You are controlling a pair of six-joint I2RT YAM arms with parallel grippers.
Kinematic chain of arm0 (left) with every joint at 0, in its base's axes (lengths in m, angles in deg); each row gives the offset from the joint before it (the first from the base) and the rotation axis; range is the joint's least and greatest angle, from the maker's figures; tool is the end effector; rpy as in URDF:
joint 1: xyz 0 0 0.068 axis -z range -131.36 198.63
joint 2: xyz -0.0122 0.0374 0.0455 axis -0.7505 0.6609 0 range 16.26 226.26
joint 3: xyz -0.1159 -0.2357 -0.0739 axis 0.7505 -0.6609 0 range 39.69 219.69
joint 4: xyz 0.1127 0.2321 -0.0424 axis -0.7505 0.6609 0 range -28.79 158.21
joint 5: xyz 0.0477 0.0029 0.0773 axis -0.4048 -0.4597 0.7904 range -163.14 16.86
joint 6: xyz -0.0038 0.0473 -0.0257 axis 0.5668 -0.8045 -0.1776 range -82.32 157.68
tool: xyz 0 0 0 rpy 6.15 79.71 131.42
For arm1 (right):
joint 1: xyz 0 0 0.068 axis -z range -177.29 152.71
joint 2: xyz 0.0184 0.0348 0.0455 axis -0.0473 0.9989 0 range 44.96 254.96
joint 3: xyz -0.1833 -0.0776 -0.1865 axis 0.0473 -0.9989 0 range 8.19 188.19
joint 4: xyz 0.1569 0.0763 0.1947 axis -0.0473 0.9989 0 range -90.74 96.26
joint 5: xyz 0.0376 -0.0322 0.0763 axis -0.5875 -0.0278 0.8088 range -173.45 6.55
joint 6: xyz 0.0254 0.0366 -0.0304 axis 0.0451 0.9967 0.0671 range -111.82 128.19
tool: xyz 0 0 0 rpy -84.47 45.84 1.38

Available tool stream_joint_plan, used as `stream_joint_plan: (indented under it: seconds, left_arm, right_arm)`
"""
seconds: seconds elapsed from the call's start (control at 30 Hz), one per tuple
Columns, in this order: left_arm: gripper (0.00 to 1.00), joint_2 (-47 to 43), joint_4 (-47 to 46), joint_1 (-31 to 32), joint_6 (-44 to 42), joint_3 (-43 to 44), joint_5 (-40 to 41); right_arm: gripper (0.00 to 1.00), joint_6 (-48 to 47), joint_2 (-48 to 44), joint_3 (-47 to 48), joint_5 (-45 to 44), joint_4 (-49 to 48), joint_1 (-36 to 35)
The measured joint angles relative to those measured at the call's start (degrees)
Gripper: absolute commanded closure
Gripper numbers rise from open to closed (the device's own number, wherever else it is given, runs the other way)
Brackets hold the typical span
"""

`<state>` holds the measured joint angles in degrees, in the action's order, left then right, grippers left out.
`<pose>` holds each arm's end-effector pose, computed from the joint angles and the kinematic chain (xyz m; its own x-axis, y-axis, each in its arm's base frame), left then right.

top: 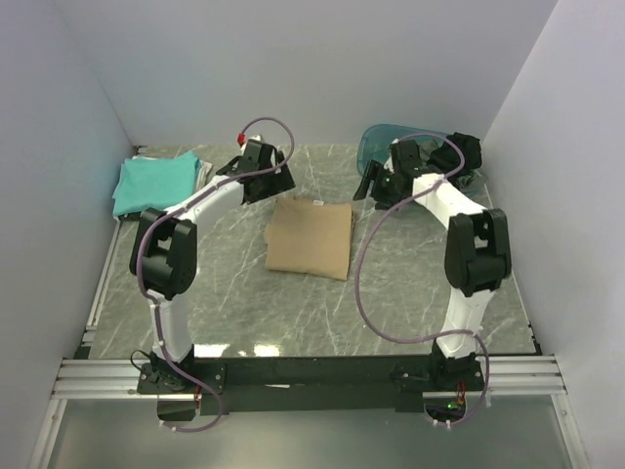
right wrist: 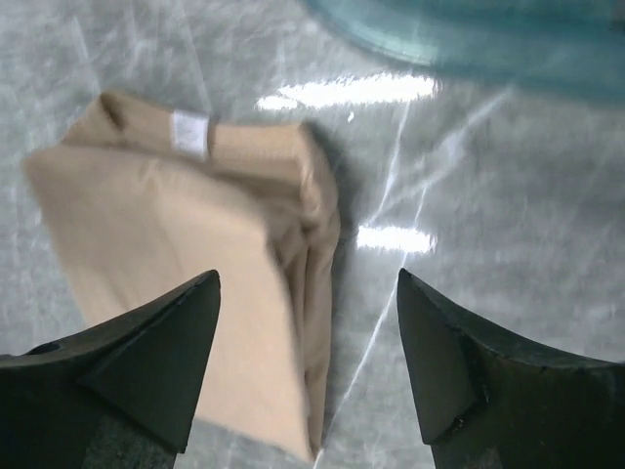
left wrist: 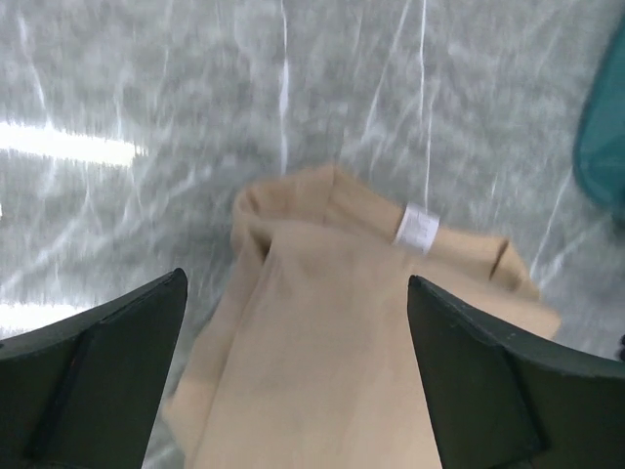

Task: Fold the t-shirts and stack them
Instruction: Fold the tshirt

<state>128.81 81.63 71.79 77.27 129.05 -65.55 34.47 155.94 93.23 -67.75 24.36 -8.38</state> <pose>0.4149 -0.1723 0.2405 -0.6811 -0.3957 -0.6160 -0.1717 0.9042 -0.3911 0.4193 0.0919 0.2225 -0.8401 0.2698 -0.4705 0.0223 0.8839 0.4671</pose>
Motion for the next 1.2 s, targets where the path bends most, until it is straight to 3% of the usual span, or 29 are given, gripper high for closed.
stream_joint_plan:
  seconds: [0.27, 0.73, 1.13, 1.2]
  left_arm:
    - [0.01, -10.2, -3.8, 0.0, -1.6, -16.5, -6.7]
    - [0.02, -8.2, -5.7, 0.4, -2.4, -22.5, -10.3]
    - [0.33, -3.0, -3.9, 5.3, -2.9, -18.2, -4.0]
    - [0.45, -2.1, -3.0, 6.2, -2.8, -17.2, -2.1]
  right_arm:
    - [0.19, 0.0, -19.6, -17.1, 0.4, -3.4, 0.0]
    - [0.19, -0.6, -37.8, -30.4, -1.3, -2.2, 0.0]
    - [0.19, -1.7, -48.3, -34.9, -5.9, 1.5, 0.0]
    - [0.19, -1.9, -49.2, -35.3, -6.4, 1.7, 0.0]
